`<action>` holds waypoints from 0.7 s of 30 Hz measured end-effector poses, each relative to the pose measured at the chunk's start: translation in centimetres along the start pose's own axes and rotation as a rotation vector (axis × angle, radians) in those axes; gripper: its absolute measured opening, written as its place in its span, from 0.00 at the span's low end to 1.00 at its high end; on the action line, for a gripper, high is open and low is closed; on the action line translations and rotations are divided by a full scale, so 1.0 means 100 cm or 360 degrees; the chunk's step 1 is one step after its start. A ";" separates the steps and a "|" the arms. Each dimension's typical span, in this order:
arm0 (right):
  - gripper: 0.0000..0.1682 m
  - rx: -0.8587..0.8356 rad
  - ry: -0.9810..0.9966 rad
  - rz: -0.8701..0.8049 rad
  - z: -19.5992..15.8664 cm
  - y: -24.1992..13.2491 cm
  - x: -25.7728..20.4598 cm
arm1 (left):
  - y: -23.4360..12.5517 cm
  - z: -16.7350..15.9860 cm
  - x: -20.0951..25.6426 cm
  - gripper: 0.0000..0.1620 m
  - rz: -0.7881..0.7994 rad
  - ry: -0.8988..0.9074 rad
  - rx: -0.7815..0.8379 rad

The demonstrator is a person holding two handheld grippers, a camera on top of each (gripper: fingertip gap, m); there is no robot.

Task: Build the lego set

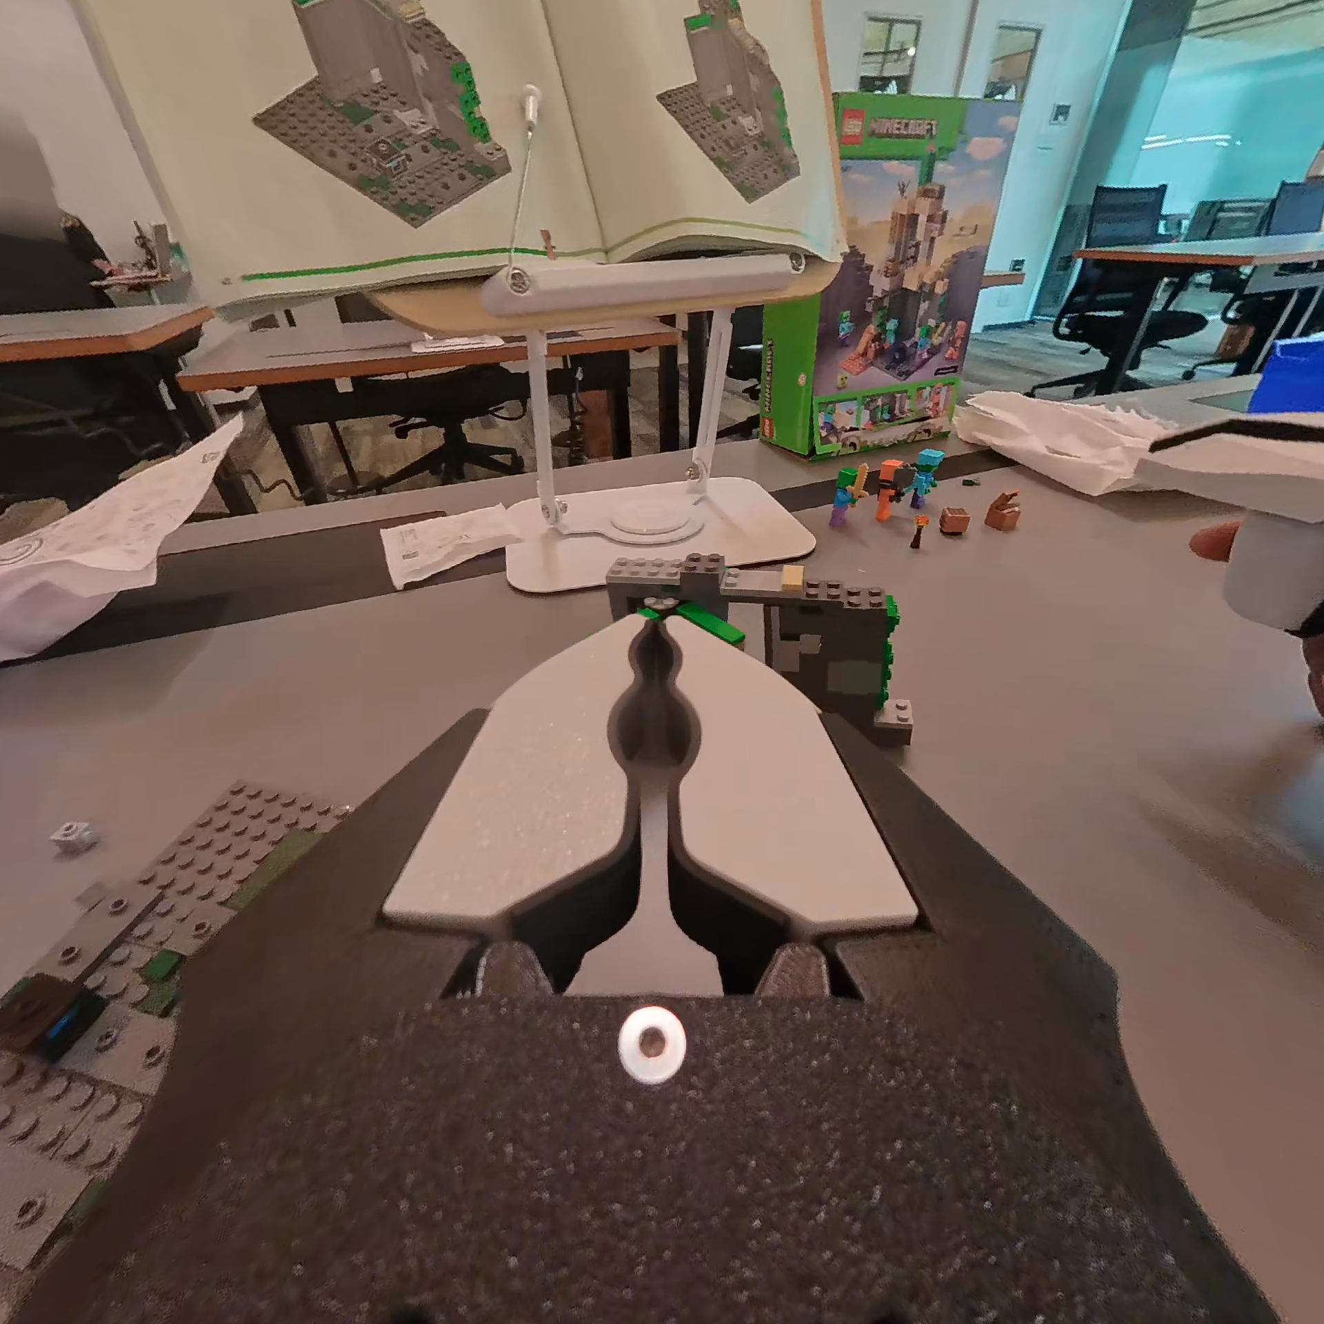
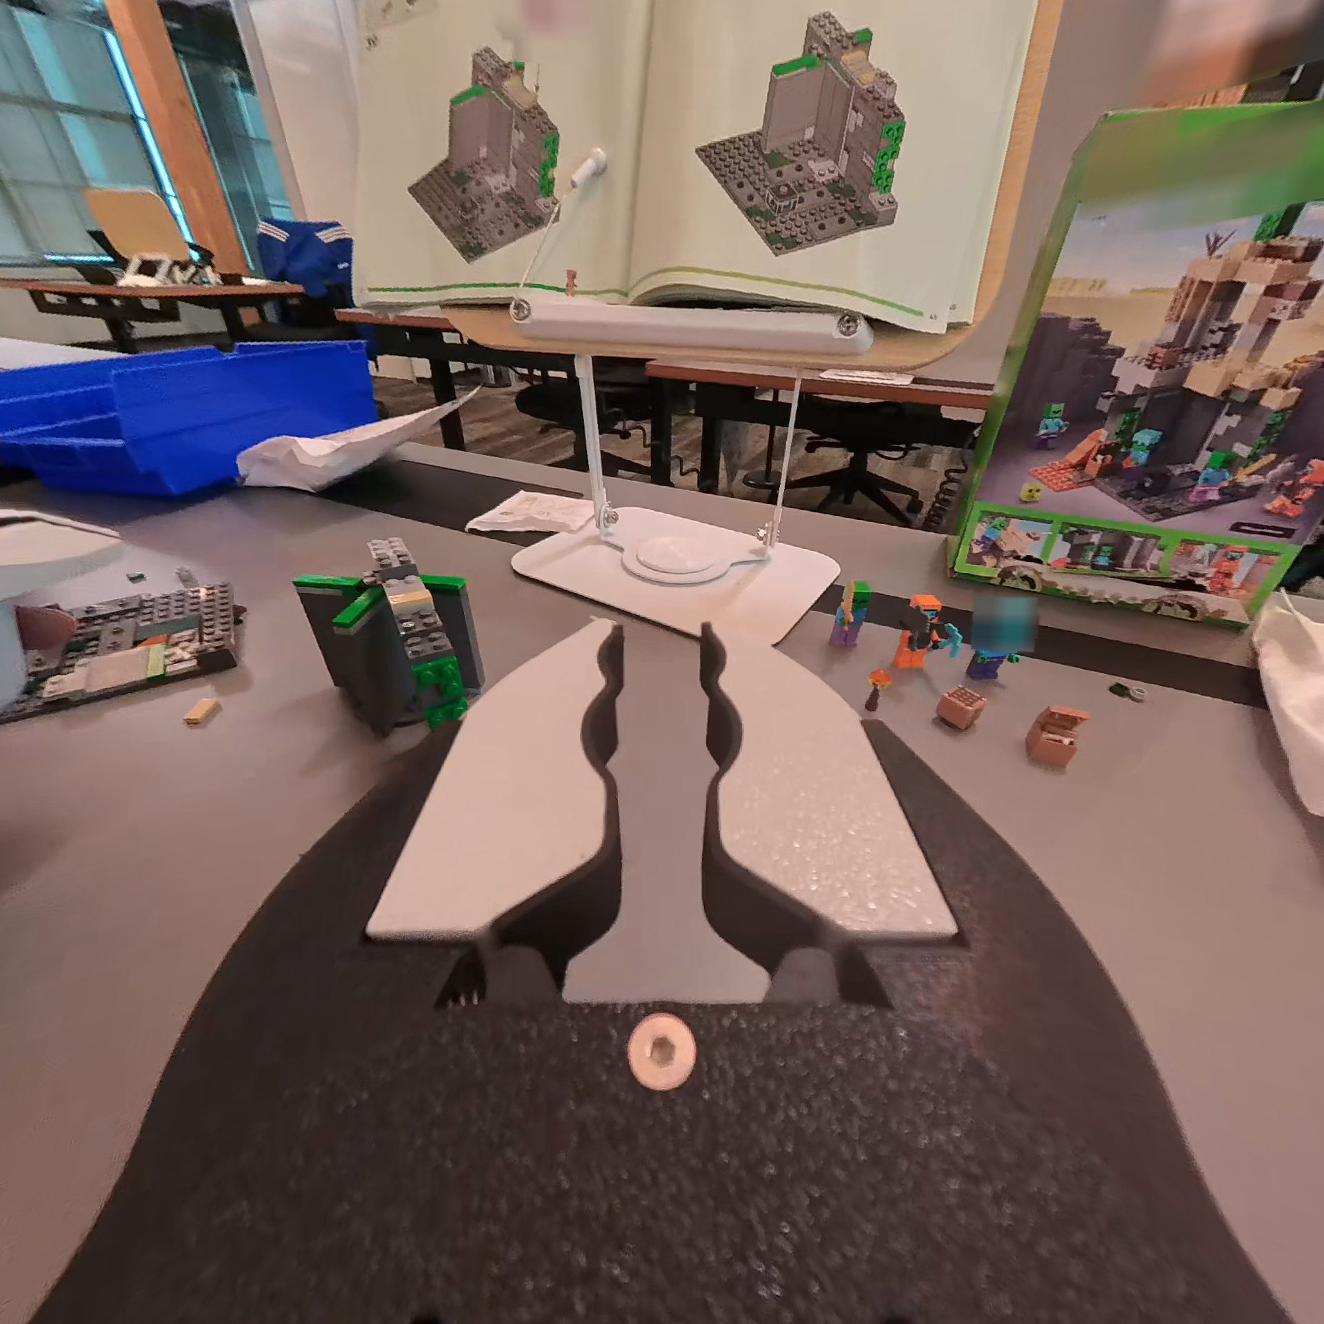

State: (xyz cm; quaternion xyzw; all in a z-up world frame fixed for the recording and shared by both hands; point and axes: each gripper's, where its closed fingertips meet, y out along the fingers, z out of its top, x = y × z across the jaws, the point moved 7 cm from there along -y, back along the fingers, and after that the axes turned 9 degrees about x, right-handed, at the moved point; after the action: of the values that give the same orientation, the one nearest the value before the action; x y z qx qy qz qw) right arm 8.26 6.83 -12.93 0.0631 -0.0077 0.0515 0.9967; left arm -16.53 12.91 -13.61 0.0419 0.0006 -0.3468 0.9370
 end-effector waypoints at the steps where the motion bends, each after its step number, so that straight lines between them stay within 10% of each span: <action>1: 0.13 0.0011 -0.0006 0.0005 0.001 0.000 -0.001 | 0.001 -0.001 0.002 0.00 -0.0016 0.0015 0.0001; 21: 0.39 0.0074 -0.0107 0.0265 0.004 -0.003 -0.027 | 0.014 -0.009 0.028 0.36 -0.0217 -0.0034 -0.0082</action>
State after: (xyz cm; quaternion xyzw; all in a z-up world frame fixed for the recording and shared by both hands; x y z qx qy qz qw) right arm 5.58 6.25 -12.63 0.0870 -0.0451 0.1321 0.9864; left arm -13.52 12.21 -14.50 0.0140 0.0024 -0.4101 0.9119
